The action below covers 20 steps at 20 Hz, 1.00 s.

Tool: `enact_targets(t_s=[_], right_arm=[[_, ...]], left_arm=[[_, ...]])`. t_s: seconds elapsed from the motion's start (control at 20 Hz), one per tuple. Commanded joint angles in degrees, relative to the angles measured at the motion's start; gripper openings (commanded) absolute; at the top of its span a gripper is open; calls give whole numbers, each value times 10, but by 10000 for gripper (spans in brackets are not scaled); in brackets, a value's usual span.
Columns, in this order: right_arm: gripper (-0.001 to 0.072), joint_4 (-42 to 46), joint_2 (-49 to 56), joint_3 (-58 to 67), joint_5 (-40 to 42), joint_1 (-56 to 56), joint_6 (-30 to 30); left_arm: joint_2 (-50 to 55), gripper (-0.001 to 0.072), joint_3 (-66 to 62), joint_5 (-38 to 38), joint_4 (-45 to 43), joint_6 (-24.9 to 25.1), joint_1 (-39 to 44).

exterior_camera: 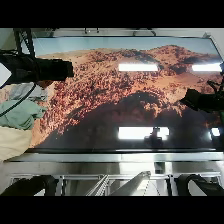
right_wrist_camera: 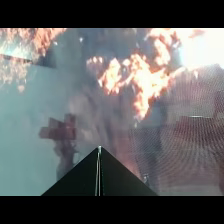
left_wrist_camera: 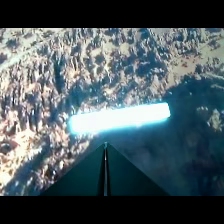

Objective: Fold the shirts.

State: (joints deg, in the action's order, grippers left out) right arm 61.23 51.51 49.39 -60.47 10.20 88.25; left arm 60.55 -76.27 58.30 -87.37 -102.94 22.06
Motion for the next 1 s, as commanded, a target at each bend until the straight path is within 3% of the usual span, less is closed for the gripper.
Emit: enact_targets(t_s=[0.0,0.6,0.75,0.95], right_arm=[[19,0,0,0,0,0,0],[19,-7,0,0,0,0,0],[19,-26,0,0,0,0,0],[19,-62,0,0,0,0,0]], left_arm=[[0,23,-1,0,0,0,0],[19,21,-1,-30,-1,-7,-10],[79,20,-26,-23,-1,-35,-90],[198,21,-179,-7,-3,-20,-215]])
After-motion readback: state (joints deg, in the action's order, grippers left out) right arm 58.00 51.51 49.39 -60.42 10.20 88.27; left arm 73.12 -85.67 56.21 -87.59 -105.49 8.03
